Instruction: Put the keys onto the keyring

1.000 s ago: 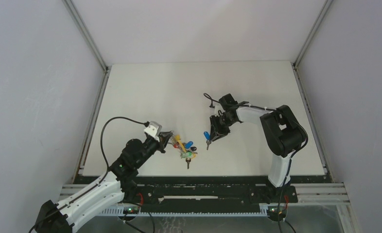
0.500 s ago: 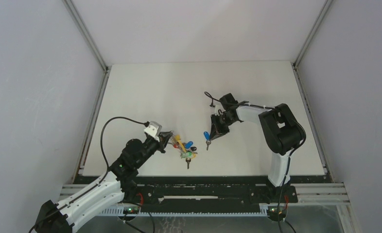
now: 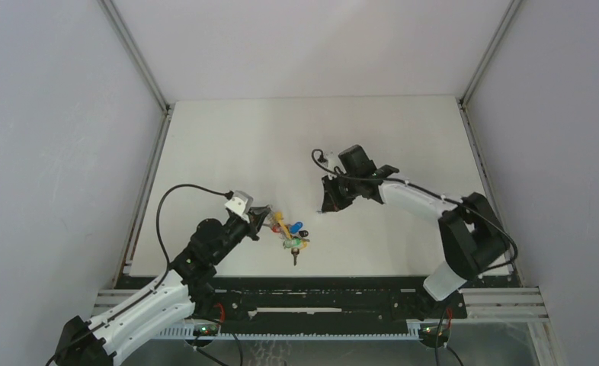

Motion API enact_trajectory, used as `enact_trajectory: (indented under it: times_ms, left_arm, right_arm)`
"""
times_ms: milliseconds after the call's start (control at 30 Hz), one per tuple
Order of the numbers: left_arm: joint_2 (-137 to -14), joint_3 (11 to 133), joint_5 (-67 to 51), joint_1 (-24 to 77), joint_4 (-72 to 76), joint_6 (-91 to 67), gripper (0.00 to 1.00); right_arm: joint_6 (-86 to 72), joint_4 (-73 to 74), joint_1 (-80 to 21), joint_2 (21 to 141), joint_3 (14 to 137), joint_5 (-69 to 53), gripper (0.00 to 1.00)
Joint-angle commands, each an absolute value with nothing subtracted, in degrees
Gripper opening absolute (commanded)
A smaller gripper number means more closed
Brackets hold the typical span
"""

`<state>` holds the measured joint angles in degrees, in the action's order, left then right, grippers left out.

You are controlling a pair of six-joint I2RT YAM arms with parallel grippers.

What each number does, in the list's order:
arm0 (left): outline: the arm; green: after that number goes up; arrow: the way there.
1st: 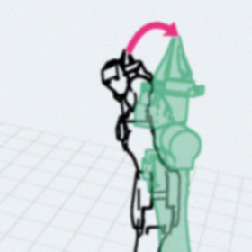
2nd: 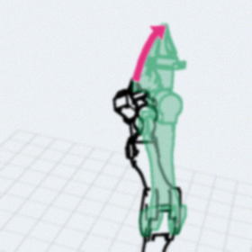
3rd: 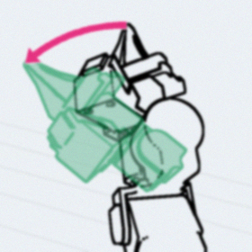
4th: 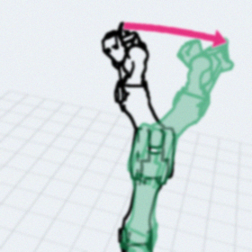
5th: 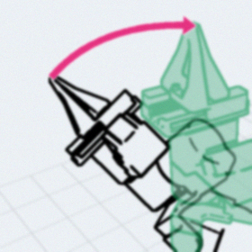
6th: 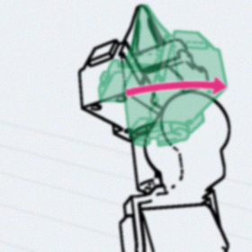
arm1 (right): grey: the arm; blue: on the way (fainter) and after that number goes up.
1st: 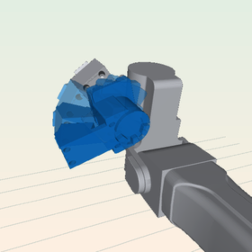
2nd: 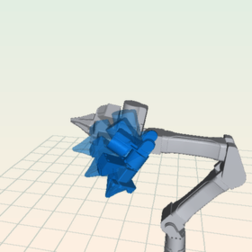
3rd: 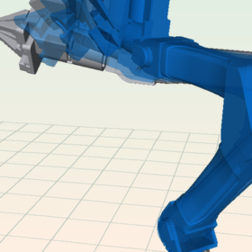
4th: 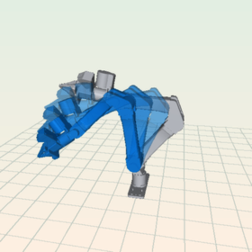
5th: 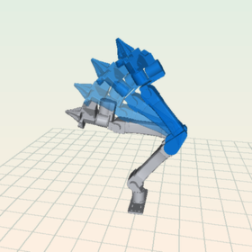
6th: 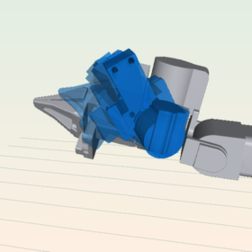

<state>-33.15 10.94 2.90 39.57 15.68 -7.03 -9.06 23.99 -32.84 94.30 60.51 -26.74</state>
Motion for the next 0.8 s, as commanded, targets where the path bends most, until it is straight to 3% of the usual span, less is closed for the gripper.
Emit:
enact_trajectory:
  times_ms: [0,300,567,767]
  left_arm:
    - [-31.03,11.80,3.52,39.20,18.24,-7.72,0.00]
    - [-29.88,11.52,3.34,39.20,18.42,-7.80,0.00]
    - [-30.09,11.19,3.16,39.20,19.09,-8.04,0.00]
    - [-30.56,11.16,3.16,39.27,19.29,-7.99,0.00]
  right_arm:
    - [-4.66,15.89,-36.35,85.19,55.78,-18.55,0.00]
    - [-3.34,-8.14,-39.94,68.75,37.95,-15.65,0.00]
    - [-3.77,-23.94,-43.75,68.70,30.50,-9.36,0.00]
    - [-4.48,-24.44,-44.80,68.02,28.92,-5.33,0.00]
